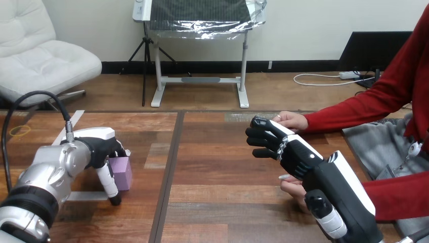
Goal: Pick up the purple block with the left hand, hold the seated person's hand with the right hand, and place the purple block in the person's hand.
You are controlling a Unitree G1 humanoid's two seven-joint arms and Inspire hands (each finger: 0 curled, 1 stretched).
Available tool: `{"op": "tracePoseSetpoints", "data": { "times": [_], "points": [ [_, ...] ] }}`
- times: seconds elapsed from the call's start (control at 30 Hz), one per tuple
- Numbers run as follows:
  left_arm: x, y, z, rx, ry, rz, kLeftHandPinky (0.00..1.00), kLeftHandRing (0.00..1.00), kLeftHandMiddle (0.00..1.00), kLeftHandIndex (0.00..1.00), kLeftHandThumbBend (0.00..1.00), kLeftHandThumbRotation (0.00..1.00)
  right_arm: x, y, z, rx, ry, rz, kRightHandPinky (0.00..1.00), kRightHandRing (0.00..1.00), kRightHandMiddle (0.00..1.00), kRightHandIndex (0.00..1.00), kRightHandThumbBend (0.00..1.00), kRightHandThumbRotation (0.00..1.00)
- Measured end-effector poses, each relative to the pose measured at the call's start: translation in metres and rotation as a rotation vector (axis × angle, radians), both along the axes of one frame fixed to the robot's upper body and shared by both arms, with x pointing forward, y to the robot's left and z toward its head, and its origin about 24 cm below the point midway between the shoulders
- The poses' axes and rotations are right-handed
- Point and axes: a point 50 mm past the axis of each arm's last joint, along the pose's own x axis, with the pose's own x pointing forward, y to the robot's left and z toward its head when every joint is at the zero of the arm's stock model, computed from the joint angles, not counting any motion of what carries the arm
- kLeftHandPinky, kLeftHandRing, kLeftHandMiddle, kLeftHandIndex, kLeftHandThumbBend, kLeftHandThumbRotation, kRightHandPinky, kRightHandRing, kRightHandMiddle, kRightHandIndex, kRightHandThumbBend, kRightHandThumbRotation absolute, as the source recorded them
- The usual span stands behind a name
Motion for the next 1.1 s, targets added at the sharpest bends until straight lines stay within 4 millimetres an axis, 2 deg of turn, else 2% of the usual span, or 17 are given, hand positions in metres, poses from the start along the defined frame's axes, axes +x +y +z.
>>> {"op": "tracePoseSetpoints", "data": {
  "times": [0.4,0.6,0.8,0.9,1.1],
  "points": [
    [-0.0011,0.0008,-0.0031,-0.001,0.013,0.011,0.88,0.88,0.87,0.83,1.00,0.07,0.0000,0.0000,0.0000,0.000,0.000,0.000,0.80,0.85,0.87,0.88,0.96,1.00],
    [-0.0012,0.0005,-0.0044,-0.002,0.006,0.014,0.79,0.85,0.85,0.82,1.00,0.08,0.0000,0.0000,0.0000,0.001,0.000,0.000,0.81,0.86,0.87,0.88,0.95,1.00],
    [-0.0009,-0.0013,-0.0060,0.001,-0.004,0.014,0.71,0.83,0.84,0.81,0.96,0.08,0.0000,-0.0001,0.0000,0.001,0.000,0.000,0.81,0.85,0.87,0.88,0.95,1.00],
    [-0.0006,-0.0023,-0.0064,0.001,-0.012,0.016,0.65,0.81,0.83,0.79,0.92,0.06,0.0000,-0.0001,0.0000,0.001,0.000,0.000,0.81,0.85,0.87,0.88,0.95,1.00],
    [0.0000,-0.0042,-0.0078,-0.005,-0.038,0.026,0.49,0.64,0.72,0.75,0.83,0.02,0.0000,0.0000,0.0000,0.001,0.000,0.000,0.80,0.85,0.86,0.88,0.96,1.00]
  ]
}}
